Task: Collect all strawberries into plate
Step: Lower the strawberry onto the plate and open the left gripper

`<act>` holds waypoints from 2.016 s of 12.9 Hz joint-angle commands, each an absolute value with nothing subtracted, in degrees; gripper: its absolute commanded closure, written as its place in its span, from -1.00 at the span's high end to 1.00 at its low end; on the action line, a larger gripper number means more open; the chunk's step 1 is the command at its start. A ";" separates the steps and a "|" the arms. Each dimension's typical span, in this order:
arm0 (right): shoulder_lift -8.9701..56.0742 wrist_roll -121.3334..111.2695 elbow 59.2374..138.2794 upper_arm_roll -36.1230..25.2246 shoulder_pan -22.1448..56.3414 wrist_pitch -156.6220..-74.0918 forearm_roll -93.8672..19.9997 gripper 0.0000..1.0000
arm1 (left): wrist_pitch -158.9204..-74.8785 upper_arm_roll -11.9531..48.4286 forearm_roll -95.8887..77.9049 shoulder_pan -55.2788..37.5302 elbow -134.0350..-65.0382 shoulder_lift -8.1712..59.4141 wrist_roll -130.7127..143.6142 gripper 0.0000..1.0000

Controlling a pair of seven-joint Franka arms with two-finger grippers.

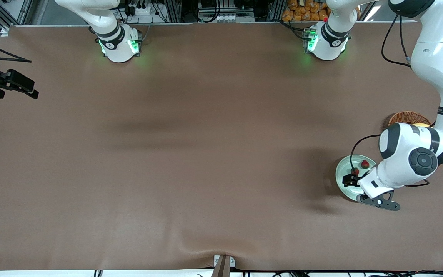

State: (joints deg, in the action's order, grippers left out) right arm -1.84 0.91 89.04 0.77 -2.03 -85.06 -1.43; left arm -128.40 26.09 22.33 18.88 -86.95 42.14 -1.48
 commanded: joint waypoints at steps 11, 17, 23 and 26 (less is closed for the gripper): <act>-1.05 0.88 87.36 0.88 -2.29 -84.46 -0.97 1.00 | -128.32 24.36 22.77 16.97 -85.96 39.91 -1.32 1.00; -1.05 0.88 87.36 0.88 -2.11 -84.38 -0.97 1.00 | -128.41 13.74 16.53 7.94 -83.94 35.96 -0.88 1.00; -1.05 0.88 87.36 0.97 -2.20 -84.38 -0.97 1.00 | -119.03 2.65 3.70 -0.52 -85.60 24.98 -1.67 1.00; -1.05 0.88 87.36 0.97 -2.20 -84.38 -0.97 1.00 | -111.12 -1.39 0.62 -3.77 -87.09 19.09 -2.11 1.00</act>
State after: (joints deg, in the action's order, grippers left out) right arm -1.80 0.91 88.97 0.77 -2.02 -85.05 -1.43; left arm -114.49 1.65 2.74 -1.28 -83.44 24.00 -1.34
